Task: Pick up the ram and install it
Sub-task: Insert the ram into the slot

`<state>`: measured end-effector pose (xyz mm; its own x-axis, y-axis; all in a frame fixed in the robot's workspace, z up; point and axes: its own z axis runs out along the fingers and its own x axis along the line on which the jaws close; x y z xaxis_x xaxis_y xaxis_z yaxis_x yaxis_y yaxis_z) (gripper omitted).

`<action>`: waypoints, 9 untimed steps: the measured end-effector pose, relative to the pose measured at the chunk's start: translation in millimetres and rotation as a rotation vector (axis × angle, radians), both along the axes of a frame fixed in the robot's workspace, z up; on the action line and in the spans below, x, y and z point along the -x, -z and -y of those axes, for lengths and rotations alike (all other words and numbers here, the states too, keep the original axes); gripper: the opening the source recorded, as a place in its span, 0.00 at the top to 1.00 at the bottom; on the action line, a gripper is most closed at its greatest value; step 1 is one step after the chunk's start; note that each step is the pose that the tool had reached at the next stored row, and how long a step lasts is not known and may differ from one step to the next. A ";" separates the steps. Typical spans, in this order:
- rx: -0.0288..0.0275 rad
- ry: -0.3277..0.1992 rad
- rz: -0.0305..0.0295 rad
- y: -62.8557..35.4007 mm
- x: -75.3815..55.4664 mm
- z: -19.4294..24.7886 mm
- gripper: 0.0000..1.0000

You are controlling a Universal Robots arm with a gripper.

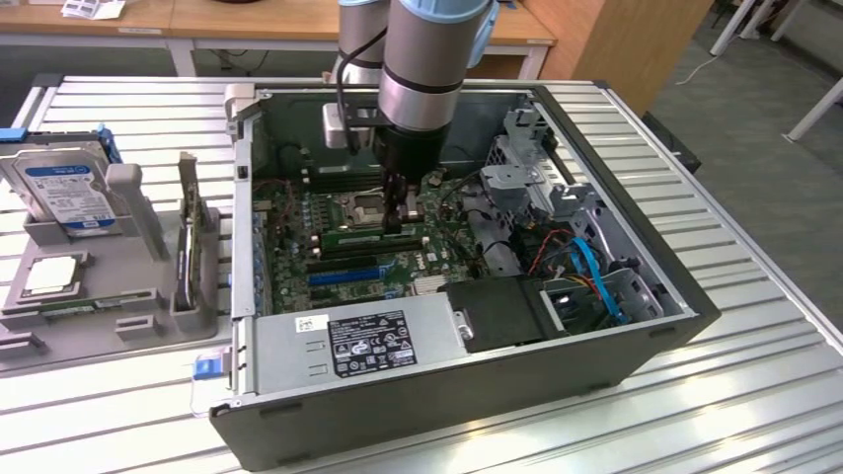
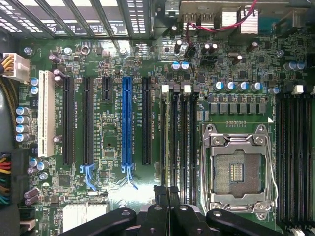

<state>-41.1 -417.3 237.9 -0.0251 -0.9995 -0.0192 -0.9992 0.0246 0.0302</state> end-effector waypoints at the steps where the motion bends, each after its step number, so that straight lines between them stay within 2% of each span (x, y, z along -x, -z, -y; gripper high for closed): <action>1: 0.0001 0.000 -0.0013 0.0 -0.2 0.0 0.89; 5: 0.0001 0.000 -0.0038 0.0 -0.6 0.0 0.89; 9: -0.0001 0.000 -0.0036 1.0 -0.4 0.0 0.89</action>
<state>-40.7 -417.2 236.8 -0.0254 -0.9995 -0.0192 -0.9991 0.0247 0.0337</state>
